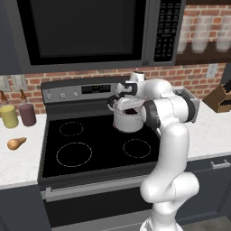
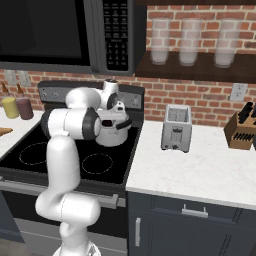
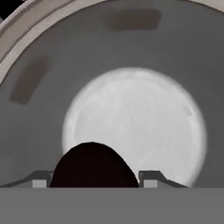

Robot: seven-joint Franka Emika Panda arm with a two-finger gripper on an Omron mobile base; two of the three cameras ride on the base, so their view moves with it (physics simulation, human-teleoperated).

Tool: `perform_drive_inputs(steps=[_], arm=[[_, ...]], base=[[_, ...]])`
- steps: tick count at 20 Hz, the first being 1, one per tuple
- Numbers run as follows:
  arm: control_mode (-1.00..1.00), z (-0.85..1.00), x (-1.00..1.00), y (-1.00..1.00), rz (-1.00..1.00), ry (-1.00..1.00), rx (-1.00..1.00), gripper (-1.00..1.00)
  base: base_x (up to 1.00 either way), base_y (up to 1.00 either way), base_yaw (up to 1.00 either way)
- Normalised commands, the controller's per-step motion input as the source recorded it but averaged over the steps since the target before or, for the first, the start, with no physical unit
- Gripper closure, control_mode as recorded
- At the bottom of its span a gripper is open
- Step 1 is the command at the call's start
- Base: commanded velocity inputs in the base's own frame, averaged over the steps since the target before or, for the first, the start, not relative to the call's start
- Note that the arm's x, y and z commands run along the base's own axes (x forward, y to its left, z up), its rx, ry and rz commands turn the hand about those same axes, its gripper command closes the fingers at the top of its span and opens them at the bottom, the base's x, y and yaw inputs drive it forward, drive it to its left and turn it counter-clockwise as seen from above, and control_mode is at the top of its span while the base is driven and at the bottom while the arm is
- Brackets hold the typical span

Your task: Put the avocado and squash in the pot. Retrieve the spatula and lightly stir the vegetables in the pot.

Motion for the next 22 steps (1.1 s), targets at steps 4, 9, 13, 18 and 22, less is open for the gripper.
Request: perform_drive_inputs(steps=[4,9,13,18,22], arm=[[-1.0,-0.53,0.13,0.0,0.0,0.0,-0.02,1.0],[-1.0,-0.45,0.13,0.0,0.0,0.0,0.0,1.0],[-1.0,-0.17,0.05,0.0,0.0,0.0,0.0,1.0],[-1.0,-0.06,0.01,0.0,0.0,0.0,0.0,-1.0],[-1.0,0.0,0.0,0.0,0.0,0.0,0.0,-1.0]], base=[[0.0,0.0,0.0],[0.0,0.0,0.0],[0.0,0.0,0.0],[0.0,0.0,0.0],[0.0,0.0,0.0]])
